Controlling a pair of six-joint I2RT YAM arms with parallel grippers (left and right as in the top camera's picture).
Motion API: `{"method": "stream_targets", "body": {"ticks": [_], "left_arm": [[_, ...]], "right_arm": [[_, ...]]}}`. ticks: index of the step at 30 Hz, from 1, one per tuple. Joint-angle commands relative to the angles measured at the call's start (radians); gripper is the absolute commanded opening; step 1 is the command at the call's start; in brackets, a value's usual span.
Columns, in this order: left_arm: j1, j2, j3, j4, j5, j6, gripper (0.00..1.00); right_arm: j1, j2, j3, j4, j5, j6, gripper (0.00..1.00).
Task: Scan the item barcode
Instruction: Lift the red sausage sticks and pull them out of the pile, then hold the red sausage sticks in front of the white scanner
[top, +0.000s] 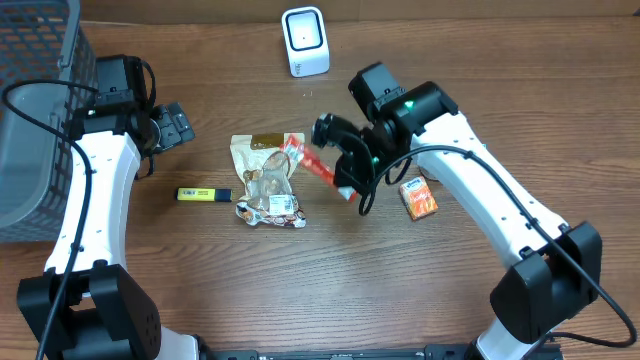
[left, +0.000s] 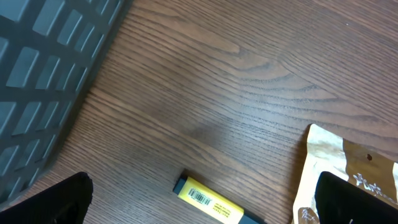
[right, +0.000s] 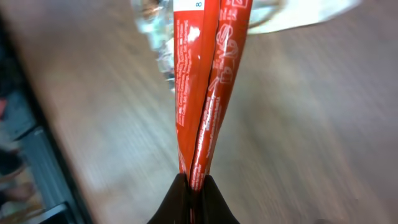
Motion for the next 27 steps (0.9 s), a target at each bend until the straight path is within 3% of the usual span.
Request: {"method": "stream_targets", "body": {"ticks": [1, 5, 8, 13, 27], "left_arm": [[-0.007, -0.015, 0.014, 0.002, 0.005, 0.019, 1.0], [-0.007, -0.015, 0.014, 0.002, 0.005, 0.019, 1.0], [-0.007, -0.015, 0.014, 0.002, 0.005, 0.019, 1.0], [-0.007, -0.015, 0.014, 0.002, 0.005, 0.019, 1.0], [-0.007, -0.015, 0.014, 0.002, 0.005, 0.019, 1.0]], "right_arm": [[-0.003, -0.013, 0.147, 0.01, 0.174, 0.095, 0.04], [-0.003, -0.013, 0.283, 0.068, 0.366, 0.094, 0.04], [-0.002, -0.013, 0.311, 0.212, 0.509, 0.064, 0.03], [-0.002, 0.022, 0.311, 0.406, 0.65, -0.114, 0.03], [-0.003, 0.392, 0.31, 0.971, 0.978, -0.396, 0.05]]}}
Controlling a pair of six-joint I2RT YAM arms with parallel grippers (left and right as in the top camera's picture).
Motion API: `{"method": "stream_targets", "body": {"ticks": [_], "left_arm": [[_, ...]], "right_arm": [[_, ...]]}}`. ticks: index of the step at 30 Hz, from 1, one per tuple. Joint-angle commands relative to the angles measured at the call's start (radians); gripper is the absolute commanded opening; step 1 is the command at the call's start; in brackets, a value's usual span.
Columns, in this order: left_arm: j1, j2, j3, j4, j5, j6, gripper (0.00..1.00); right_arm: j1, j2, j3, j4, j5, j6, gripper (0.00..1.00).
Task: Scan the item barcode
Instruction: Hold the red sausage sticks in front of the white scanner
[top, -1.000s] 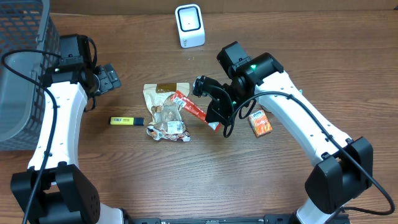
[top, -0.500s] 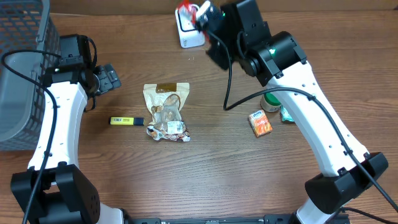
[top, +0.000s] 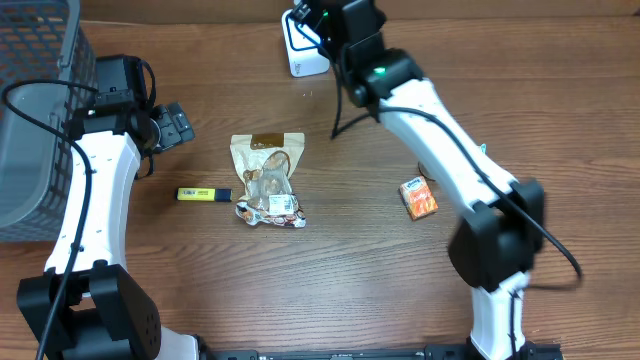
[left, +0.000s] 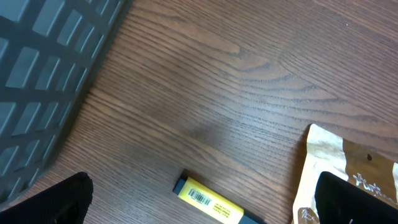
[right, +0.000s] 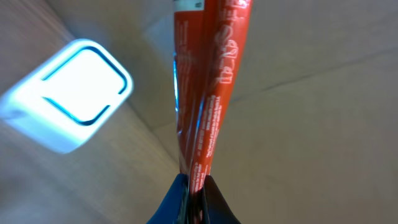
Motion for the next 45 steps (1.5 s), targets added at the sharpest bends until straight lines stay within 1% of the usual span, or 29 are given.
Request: {"method": "stream_targets", "body": {"ticks": [1, 5, 9, 16, 20, 22, 28, 31, 32, 35, 36, 39, 43, 45], "left_arm": [[-0.007, -0.015, 0.014, 0.002, 0.005, 0.019, 1.0], [-0.007, -0.015, 0.014, 0.002, 0.005, 0.019, 1.0], [-0.007, -0.015, 0.014, 0.002, 0.005, 0.019, 1.0], [-0.007, -0.015, 0.014, 0.002, 0.005, 0.019, 1.0], [-0.007, -0.015, 0.014, 0.002, 0.005, 0.019, 1.0], [-0.007, -0.015, 0.014, 0.002, 0.005, 0.019, 1.0], [-0.007, -0.015, 0.014, 0.002, 0.005, 0.019, 1.0], [-0.007, -0.015, 0.014, 0.002, 0.005, 0.019, 1.0], [-0.007, -0.015, 0.014, 0.002, 0.005, 0.019, 1.0], [-0.007, -0.015, 0.014, 0.002, 0.005, 0.019, 1.0], [-0.007, -0.015, 0.014, 0.002, 0.005, 0.019, 1.0], [-0.007, -0.015, 0.014, 0.002, 0.005, 0.019, 1.0], [-0.007, -0.015, 0.014, 0.002, 0.005, 0.019, 1.0], [-0.007, -0.015, 0.014, 0.002, 0.005, 0.019, 1.0]], "right_arm": [[-0.002, 0.095, 0.014, 0.122, 0.143, -0.11, 0.05], [-0.002, 0.198, 0.014, 0.269, 0.159, -0.157, 0.04], [-0.002, 0.279, 0.014, 0.365, 0.172, -0.196, 0.04], [-0.003, 0.399, 0.014, 0.563, 0.25, -0.258, 0.04], [-0.003, 0.451, 0.014, 0.62, 0.277, -0.331, 0.04], [-0.003, 0.469, 0.014, 0.617, 0.295, -0.376, 0.04], [-0.003, 0.483, 0.013, 0.605, 0.34, -0.383, 0.04], [0.001, 0.483, 0.013, 0.604, 0.344, -0.456, 0.04], [0.004, 0.483, 0.013, 0.604, 0.344, -0.461, 0.04], [0.013, 0.482, 0.013, 0.621, 0.343, -0.452, 0.04], [0.016, 0.478, 0.013, 0.625, 0.343, -0.424, 0.04], [0.024, 0.437, 0.013, 0.621, 0.344, -0.253, 0.04], [0.027, 0.344, 0.013, 0.599, 0.379, -0.224, 0.04], [0.03, 0.286, 0.013, 0.588, 0.41, -0.161, 0.04]]}}
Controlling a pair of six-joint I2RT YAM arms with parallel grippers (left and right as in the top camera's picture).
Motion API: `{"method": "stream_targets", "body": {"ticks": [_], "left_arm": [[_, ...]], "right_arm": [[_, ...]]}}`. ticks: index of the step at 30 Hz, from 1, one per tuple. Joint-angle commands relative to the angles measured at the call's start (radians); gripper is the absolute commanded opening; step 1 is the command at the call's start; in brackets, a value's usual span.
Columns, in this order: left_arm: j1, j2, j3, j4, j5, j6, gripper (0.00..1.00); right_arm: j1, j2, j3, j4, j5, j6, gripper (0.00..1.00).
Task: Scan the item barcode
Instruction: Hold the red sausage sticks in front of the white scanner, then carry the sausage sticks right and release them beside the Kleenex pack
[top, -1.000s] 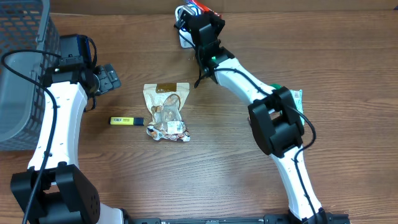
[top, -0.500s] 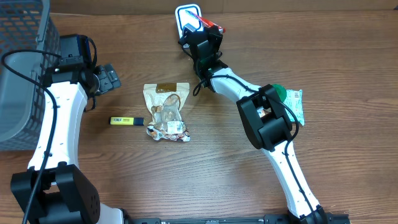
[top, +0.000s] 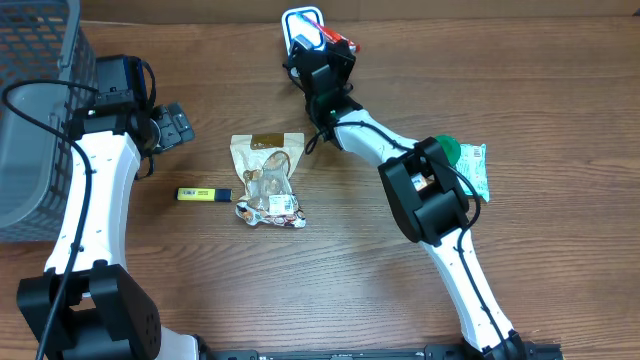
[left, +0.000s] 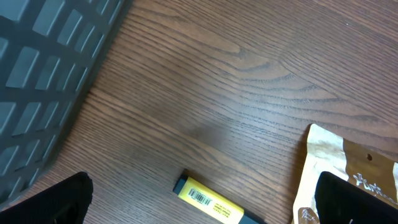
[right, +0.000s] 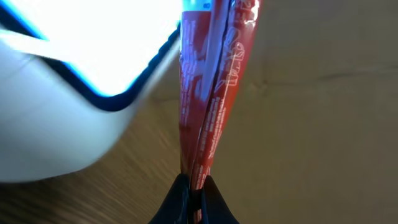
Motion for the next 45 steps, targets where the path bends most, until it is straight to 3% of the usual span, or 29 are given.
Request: {"method": "stream_targets", "body": {"ticks": [1, 6, 10, 15, 20, 22, 27, 32, 35, 37, 39, 45], "left_arm": [[-0.007, -0.015, 0.014, 0.002, 0.005, 0.019, 1.0], [-0.006, -0.015, 0.014, 0.002, 0.005, 0.019, 1.0], [-0.007, -0.015, 0.014, 0.002, 0.005, 0.019, 1.0], [-0.007, -0.015, 0.014, 0.002, 0.005, 0.019, 1.0], [-0.006, -0.015, 0.014, 0.002, 0.005, 0.019, 1.0], [-0.006, -0.015, 0.014, 0.002, 0.005, 0.019, 1.0], [-0.007, -0.015, 0.014, 0.002, 0.005, 0.019, 1.0], [-0.007, -0.015, 0.014, 0.002, 0.005, 0.019, 1.0], [-0.007, -0.015, 0.014, 0.002, 0.005, 0.019, 1.0], [-0.007, -0.015, 0.014, 0.002, 0.004, 0.019, 1.0], [-0.007, -0.015, 0.014, 0.002, 0.005, 0.019, 1.0], [-0.007, -0.015, 0.014, 0.002, 0.005, 0.019, 1.0]], "right_arm": [[0.009, -0.19, 0.013, -0.016, 0.064, 0.136, 0.03], [0.027, -0.35, 0.013, -0.334, 0.063, 0.341, 0.03], [0.032, -0.477, 0.013, -0.704, -0.073, 0.636, 0.04], [0.017, -0.581, 0.013, -1.151, -0.457, 0.986, 0.04], [-0.038, -0.58, -0.003, -1.431, -0.867, 1.053, 0.14], [-0.061, -0.58, -0.047, -1.458, -0.941, 1.053, 0.18], [-0.1, -0.58, -0.175, -1.464, -0.943, 1.059, 0.15], [-0.113, -0.58, -0.296, -1.378, -0.943, 1.084, 0.17], [-0.112, -0.58, -0.33, -1.305, -0.943, 1.084, 0.24], [-0.111, -0.58, -0.344, -1.254, -0.943, 1.084, 0.34], [-0.111, -0.579, -0.351, -1.198, -0.943, 1.084, 0.35], [-0.11, -0.561, -0.369, -1.083, -0.943, 1.103, 0.52]]}}
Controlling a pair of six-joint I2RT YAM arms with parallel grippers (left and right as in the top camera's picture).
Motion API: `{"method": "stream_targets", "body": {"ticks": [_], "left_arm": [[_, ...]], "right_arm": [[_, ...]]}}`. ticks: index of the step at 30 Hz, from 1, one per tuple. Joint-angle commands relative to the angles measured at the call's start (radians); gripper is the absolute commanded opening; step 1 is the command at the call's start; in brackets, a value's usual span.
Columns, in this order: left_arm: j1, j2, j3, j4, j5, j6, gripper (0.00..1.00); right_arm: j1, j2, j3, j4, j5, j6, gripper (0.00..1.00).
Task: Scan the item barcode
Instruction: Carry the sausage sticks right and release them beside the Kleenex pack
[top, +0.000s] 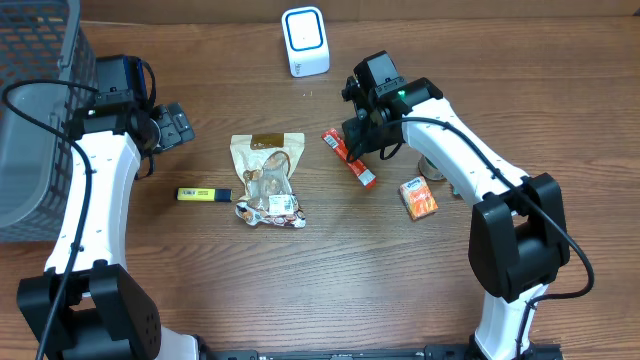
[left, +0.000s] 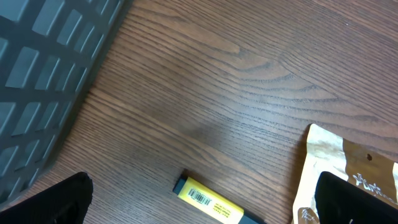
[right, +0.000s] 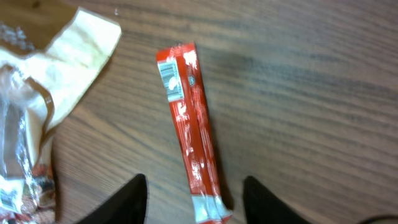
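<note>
A long red packet (top: 349, 158) (right: 192, 137) lies flat on the wooden table, its barcode at the far end. My right gripper (top: 362, 135) (right: 194, 199) hangs open just above it, one finger on each side of the packet's near end, touching nothing. The white barcode scanner (top: 305, 40) stands at the table's back edge. My left gripper (top: 172, 128) (left: 202, 199) is open above the table at the left, over a yellow highlighter (top: 203, 194) (left: 208, 203) with a barcode.
A tan and clear snack pouch (top: 266, 179) (right: 43, 68) lies left of the red packet. A small orange box (top: 419, 197) sits to the right. A grey mesh basket (top: 35, 110) (left: 43, 74) stands at the far left.
My right gripper held the red packet up against the scanner; now the packet lies on the table right of the pouch and the gripper is open above it. The left arm has not moved.
My right gripper first held the red packet just above the table by the pouch. Then it had it near the scanner, then right in front of the scanner's face. Now the packet rests on the table, released. The left gripper stayed open throughout.
</note>
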Motion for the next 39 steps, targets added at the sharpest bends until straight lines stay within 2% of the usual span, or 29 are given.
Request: {"method": "stream_targets", "body": {"ticks": [1, 6, 8, 11, 12, 17, 23, 28, 32, 35, 39], "left_arm": [[-0.007, -0.015, 0.014, 0.002, 0.005, 0.019, 1.0], [-0.007, -0.015, 0.014, 0.002, 0.005, 0.019, 1.0], [-0.007, -0.015, 0.014, 0.002, 0.005, 0.019, 1.0], [-0.007, -0.015, 0.014, 0.002, 0.005, 0.019, 1.0], [-0.007, -0.015, 0.014, 0.002, 0.005, 0.019, 1.0], [-0.007, -0.015, 0.014, 0.002, 0.005, 0.019, 1.0], [-0.007, -0.015, 0.014, 0.002, 0.005, 0.019, 1.0], [-0.006, -0.015, 0.014, 0.002, 0.005, 0.019, 1.0], [-0.007, -0.015, 0.014, 0.002, 0.005, 0.019, 1.0], [-0.007, -0.015, 0.014, 0.002, 0.005, 0.019, 1.0], [-0.006, -0.015, 0.014, 0.002, 0.004, 0.019, 1.0]], "right_arm": [[0.004, 0.018, -0.019, 0.041, -0.01, 0.013, 0.52], [0.004, 0.065, -0.06, 0.123, -0.01, 0.047, 0.51], [0.004, 0.089, -0.074, 0.142, -0.01, 0.061, 0.47], [0.004, 0.114, -0.084, 0.143, -0.01, 0.062, 0.32], [0.004, 0.117, -0.084, 0.14, -0.009, 0.069, 0.28], [0.004, 0.117, -0.084, 0.106, 0.06, 0.166, 0.24], [0.003, 0.117, -0.084, -0.012, 0.177, 0.23, 0.17], [0.003, 0.117, -0.084, -0.135, 0.247, 0.282, 0.18], [0.003, 0.108, -0.067, -0.153, 0.245, 0.275, 0.23], [0.009, 0.086, 0.007, -0.185, 0.237, 0.247, 0.31], [0.032, 0.05, 0.146, -0.246, 0.169, 0.182, 0.35]]}}
